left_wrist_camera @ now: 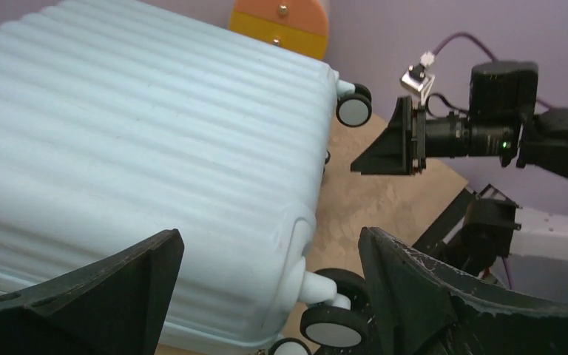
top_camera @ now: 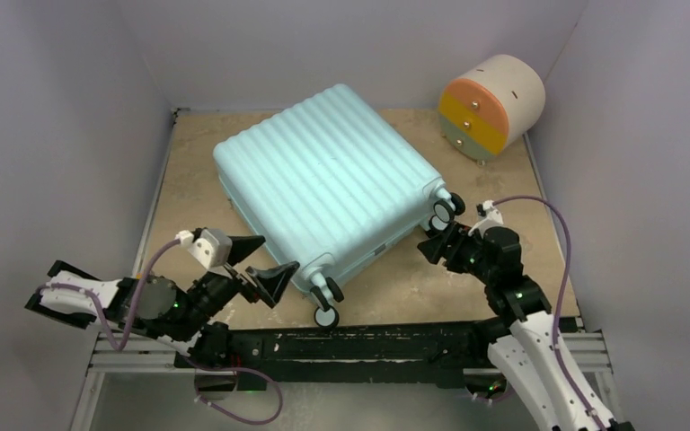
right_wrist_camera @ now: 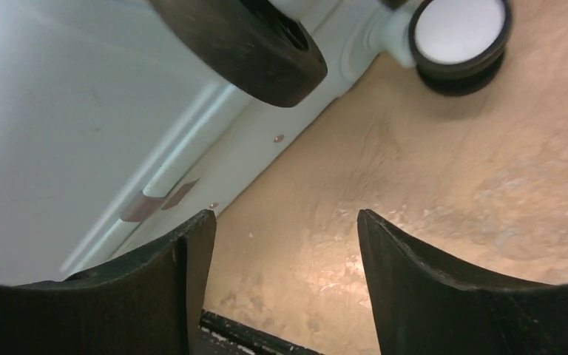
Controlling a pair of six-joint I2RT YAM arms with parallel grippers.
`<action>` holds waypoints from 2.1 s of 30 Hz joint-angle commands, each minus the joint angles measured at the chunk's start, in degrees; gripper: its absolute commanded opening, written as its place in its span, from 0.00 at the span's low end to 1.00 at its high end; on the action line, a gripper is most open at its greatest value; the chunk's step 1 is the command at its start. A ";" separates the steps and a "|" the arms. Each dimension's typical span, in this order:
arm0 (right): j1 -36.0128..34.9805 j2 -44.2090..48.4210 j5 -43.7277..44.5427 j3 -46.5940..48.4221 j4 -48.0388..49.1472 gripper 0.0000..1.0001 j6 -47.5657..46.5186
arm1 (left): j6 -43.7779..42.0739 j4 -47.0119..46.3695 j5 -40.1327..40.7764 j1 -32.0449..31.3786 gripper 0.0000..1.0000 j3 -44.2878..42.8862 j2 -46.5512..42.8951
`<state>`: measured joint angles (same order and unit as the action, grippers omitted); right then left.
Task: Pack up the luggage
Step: Zip the luggage at the center of the board.
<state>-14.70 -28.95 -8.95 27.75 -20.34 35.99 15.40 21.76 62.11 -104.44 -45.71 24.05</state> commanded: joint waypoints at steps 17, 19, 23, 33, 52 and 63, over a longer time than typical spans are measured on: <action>-0.24 -12.31 -10.14 -4.05 25.56 0.76 8.02 | -3.71 -4.38 -35.08 41.71 0.94 -13.50 26.43; -0.33 -11.50 -10.71 -5.60 27.24 0.76 9.45 | -2.50 -7.72 -37.56 44.53 0.94 -12.34 24.93; -0.33 -12.23 -12.27 -9.02 32.61 0.77 13.97 | -2.32 -12.32 -33.50 44.93 0.96 -10.02 18.16; -3.88 -21.50 -10.62 -12.70 48.52 0.71 24.80 | 5.33 -8.31 -25.58 44.94 0.99 -2.13 6.06; -9.82 -7.00 0.67 -21.90 36.15 0.57 20.57 | 5.43 -10.06 -25.16 44.86 0.96 5.62 0.45; -9.94 -32.22 6.29 -18.85 61.88 0.33 24.49 | 4.26 -7.14 -22.23 44.85 0.92 5.04 -0.04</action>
<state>-24.38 -55.99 -7.01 6.42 28.21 58.98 20.36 14.87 37.98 -59.64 -39.77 25.87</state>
